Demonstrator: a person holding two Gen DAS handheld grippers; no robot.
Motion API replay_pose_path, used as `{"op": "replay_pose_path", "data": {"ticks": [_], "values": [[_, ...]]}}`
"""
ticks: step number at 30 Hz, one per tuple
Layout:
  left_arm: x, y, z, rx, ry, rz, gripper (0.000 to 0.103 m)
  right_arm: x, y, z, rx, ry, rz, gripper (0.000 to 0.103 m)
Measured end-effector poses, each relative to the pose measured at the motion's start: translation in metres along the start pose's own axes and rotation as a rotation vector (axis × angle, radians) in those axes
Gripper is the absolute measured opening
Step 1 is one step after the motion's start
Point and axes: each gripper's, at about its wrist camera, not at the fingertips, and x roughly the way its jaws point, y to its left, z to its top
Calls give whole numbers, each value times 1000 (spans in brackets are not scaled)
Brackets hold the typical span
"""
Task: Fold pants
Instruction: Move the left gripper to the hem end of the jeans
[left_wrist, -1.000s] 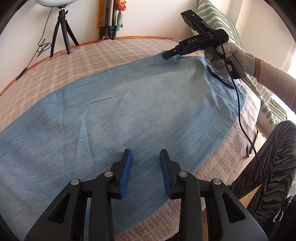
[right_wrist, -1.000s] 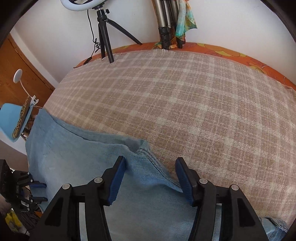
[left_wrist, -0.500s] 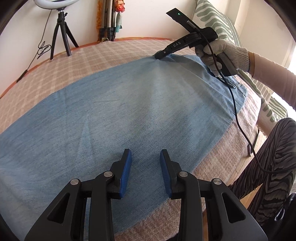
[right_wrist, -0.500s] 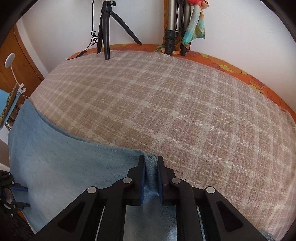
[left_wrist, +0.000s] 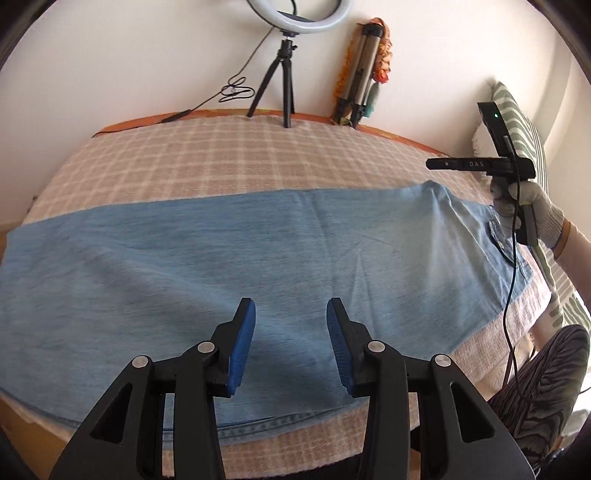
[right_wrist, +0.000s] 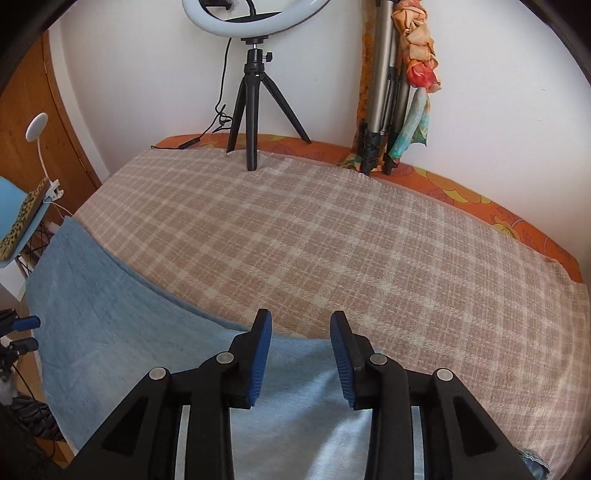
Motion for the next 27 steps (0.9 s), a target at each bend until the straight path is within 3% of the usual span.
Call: {"op": "replay_pose_path", "data": {"ticks": [7,11,16,22,27], "values": [[-52,110,-20,-288,-72,210,42,13,55,12,-84,-5,97,36],[-65,173,-45,-472,-87,268,45,25,78,14,-130,15,128,36],[-75,225,-70,-664,-92,289,45,45,109,18,-211,55,153,37],[-88,261,-77,-753,-106,326,51,60,135,19,-216,72,191,37],[-88,289,-87,-854,-105,296,51,49,167,0,-242,59,250,37]]}}
